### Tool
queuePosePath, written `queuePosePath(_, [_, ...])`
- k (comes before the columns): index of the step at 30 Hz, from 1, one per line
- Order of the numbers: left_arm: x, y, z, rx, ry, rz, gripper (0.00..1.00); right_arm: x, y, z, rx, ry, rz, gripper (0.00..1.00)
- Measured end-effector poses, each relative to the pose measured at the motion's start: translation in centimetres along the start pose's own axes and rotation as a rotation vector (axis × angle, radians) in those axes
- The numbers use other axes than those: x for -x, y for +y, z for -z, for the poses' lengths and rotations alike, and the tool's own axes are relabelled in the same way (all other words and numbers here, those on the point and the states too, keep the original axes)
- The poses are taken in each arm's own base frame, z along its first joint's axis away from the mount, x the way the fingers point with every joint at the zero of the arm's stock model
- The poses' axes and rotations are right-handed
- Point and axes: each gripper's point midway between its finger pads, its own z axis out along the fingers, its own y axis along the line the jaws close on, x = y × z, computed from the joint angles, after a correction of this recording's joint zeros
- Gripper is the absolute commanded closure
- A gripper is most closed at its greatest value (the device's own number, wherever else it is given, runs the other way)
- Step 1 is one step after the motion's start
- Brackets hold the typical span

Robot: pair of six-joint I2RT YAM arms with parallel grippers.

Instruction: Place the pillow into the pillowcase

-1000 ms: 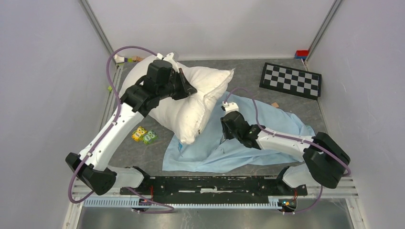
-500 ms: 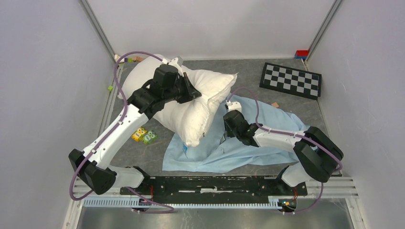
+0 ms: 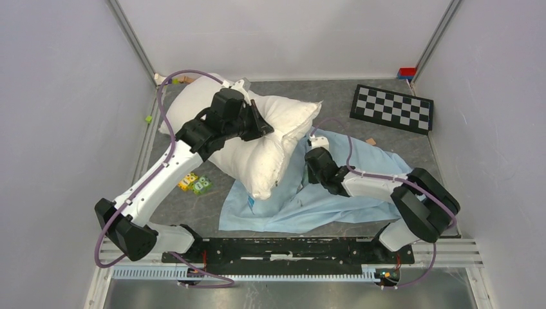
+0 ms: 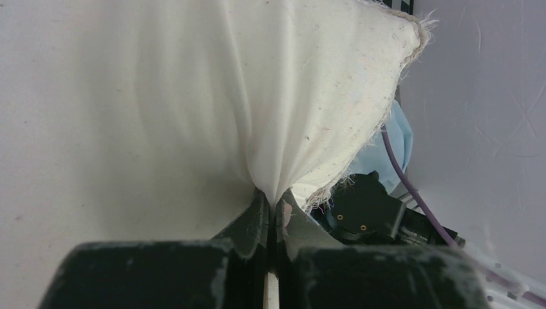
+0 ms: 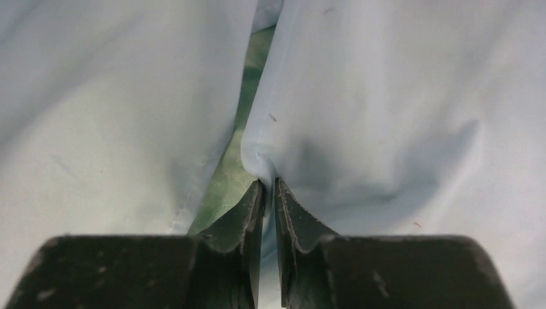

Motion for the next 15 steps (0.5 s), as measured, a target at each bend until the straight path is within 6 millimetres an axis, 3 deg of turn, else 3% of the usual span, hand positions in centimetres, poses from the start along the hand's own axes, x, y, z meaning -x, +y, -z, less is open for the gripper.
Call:
queuePosePath(7, [-1.4, 0.9, -0.8, 0.015, 0.029, -0.002, 0.98, 3.4, -0.2, 2.7, 0.044, -0.109, -0.053, 1.0])
queuePosePath(11, [-2.6, 1.4, -1.2, 0.024, 0.06, -0.006, 0.98, 4.7, 0.1, 3.8, 0.065, -0.148, -0.069, 1.0])
queuePosePath(15, [-3.4, 1.2, -1.2, 0.023, 0.073, -0.031, 0.98, 4.6, -0.4, 4.3, 0.056, -0.142, -0.066, 1.0])
